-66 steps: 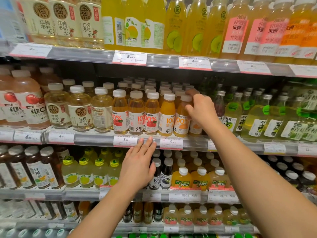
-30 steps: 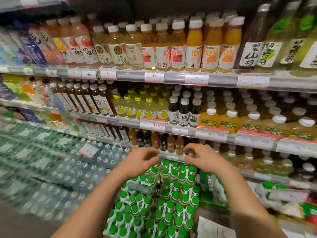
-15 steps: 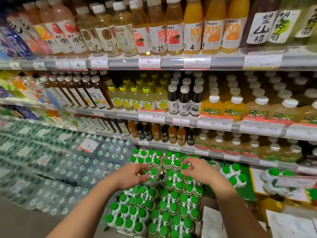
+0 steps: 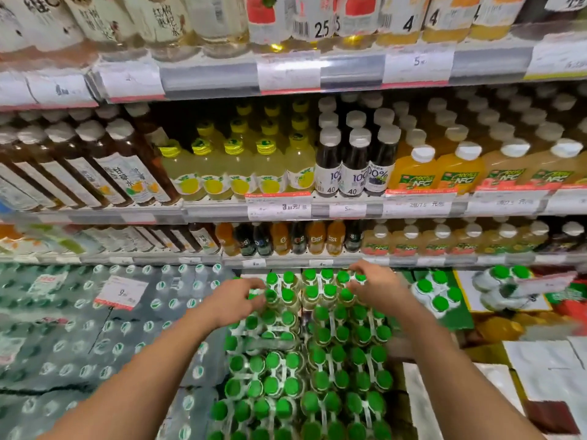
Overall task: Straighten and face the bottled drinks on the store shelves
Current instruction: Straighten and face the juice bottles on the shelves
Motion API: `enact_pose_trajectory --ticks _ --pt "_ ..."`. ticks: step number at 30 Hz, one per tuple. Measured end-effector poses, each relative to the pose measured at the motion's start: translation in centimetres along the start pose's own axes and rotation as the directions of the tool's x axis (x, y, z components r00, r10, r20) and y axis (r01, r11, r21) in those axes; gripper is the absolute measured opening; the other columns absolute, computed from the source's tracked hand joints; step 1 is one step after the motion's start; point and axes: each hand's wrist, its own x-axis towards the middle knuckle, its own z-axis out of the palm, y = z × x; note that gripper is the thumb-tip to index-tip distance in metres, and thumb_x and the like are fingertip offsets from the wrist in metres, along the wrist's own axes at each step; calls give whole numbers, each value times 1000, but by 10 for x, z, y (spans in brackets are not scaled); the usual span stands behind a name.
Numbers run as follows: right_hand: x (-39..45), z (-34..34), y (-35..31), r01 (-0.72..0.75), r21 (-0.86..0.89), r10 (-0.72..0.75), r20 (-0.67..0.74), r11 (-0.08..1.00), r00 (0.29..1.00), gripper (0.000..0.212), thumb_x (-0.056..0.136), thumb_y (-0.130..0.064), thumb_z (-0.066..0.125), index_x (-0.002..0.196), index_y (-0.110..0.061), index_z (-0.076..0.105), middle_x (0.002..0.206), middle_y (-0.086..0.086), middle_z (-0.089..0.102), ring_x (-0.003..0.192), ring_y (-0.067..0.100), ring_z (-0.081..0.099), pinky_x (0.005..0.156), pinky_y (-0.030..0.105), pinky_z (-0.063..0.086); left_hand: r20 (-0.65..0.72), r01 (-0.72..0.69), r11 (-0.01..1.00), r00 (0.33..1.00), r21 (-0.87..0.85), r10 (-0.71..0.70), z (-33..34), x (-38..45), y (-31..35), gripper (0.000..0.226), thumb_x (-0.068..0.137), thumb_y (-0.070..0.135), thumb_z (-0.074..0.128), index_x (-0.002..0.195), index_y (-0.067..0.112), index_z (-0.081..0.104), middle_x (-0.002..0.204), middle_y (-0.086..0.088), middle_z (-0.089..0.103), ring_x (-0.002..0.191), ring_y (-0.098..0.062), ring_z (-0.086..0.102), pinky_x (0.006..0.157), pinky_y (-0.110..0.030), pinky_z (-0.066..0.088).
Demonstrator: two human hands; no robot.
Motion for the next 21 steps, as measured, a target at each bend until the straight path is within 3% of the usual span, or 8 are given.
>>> enact_pose_trajectory --ticks 1,5,9,11,13,15,21 --pt "4 4 -9 -15 -4 15 -14 1000 1000 47 99 -42 59 143 -28 50 136 1 62 96 16 62 67 26 45 -17 -23 1000 1000 8 23 -5 12 -11 49 101 41 56 146 22 50 144 -4 58 123 -23 59 98 -29 43" --pt "28 20 -38 -39 -13 39 -29 999 999 64 99 -36 62 156 -21 37 152 8 49 125 26 58 102 35 47 -96 -98 995 991 -3 97 -19 59 -45 57 101 38 56 153 22 39 158 0 41 139 -20 44 108 -32 38" --pt "62 30 -48 -33 -107 26 -62 994 998 72 98 -34 63 159 -14 29 162 9 34 141 29 44 114 37 37 -154 -115 993 982 -12 112 -30 95 -55 74 98 33 61 160 15 24 168 -3 15 151 -24 27 120 -37 29" --pt "80 33 -47 -7 -144 -6 -90 990 996 75 98 -31 63 160 -12 26 166 10 26 144 31 41 117 41 37 -185 -122 992 975 20 124 -31 113 -58 81 95 33 62 160 14 19 167 -7 17 147 -31 33 115 -42 37" --pt "101 34 -47 25 -194 -45 -103 981 994 78 96 -31 64 160 -14 23 166 9 23 141 34 45 113 47 42 -218 -110 993 969 51 119 -28 128 -62 85 91 34 64 160 17 18 159 -9 28 135 -34 46 102 -47 48" --pt "121 34 -49 65 -228 -92 -109 971 990 72 94 -31 64 154 -16 28 156 11 35 129 39 54 101 49 50 -225 -83 994 969 69 97 -24 139 -62 83 90 34 66 158 19 20 153 -10 34 126 -35 52 95 -48 52" --pt "167 33 -55 71 -367 -138 -159 927 978 34 96 -38 58 114 -10 57 109 17 68 99 39 66 79 42 52 -249 -1 996 968 95 24 -22 163 -53 65 93 28 61 150 15 34 148 -11 42 131 -33 47 102 -43 46"
